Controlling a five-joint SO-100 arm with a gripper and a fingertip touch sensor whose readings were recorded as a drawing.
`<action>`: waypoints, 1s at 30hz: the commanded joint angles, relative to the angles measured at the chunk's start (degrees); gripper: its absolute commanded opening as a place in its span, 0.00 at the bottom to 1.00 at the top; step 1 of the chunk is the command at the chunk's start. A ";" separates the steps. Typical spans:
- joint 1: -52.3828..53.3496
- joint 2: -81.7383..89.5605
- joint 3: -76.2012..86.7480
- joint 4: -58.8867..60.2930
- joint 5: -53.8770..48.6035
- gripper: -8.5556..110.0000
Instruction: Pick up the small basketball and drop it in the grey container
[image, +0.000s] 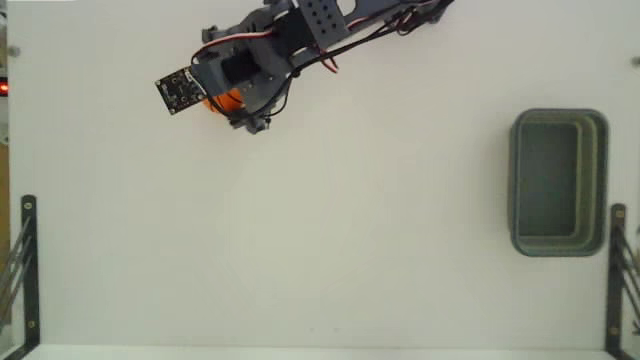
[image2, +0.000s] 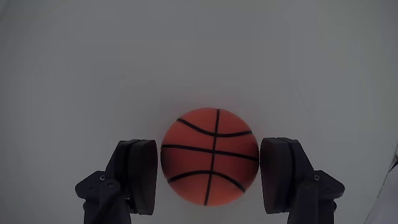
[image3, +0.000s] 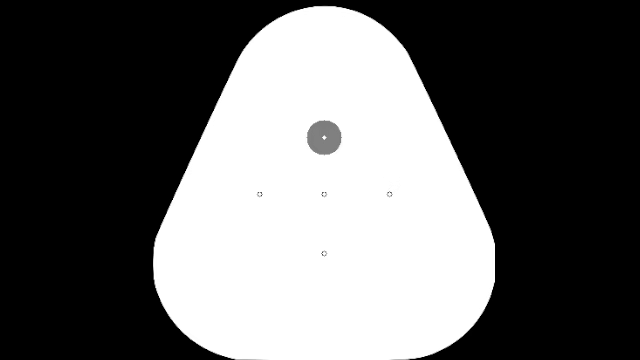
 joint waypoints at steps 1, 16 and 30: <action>0.67 1.72 0.87 -0.91 0.26 1.00; 0.67 1.44 2.80 -3.12 0.26 1.00; 0.67 1.10 4.50 -5.17 0.26 1.00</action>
